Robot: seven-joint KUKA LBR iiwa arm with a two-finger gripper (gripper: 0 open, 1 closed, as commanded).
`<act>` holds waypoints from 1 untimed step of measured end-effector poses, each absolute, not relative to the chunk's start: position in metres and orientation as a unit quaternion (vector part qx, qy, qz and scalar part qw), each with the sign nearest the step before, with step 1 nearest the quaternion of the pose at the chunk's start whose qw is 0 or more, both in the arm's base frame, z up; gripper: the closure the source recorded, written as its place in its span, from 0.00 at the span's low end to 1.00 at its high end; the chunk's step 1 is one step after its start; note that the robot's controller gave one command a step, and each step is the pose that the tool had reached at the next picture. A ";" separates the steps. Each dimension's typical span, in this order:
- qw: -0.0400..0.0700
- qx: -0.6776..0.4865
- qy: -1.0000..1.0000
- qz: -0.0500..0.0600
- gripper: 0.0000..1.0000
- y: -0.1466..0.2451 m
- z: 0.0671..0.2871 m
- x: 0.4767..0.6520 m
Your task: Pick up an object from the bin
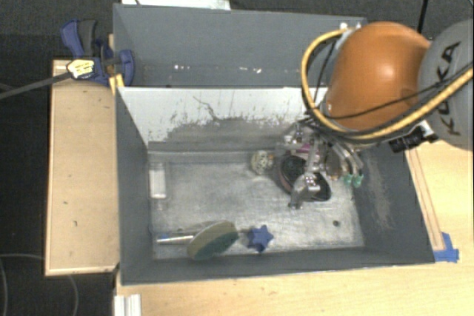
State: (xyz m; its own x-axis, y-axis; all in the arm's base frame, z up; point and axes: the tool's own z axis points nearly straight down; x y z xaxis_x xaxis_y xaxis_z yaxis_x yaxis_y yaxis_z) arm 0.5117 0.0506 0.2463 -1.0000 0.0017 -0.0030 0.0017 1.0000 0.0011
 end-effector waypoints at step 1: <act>-0.001 -0.101 0.995 0.000 0.00 0.016 0.148 0.573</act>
Offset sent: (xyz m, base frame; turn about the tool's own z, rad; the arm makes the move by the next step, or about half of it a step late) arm 0.0610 -0.0330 -0.0957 -0.2058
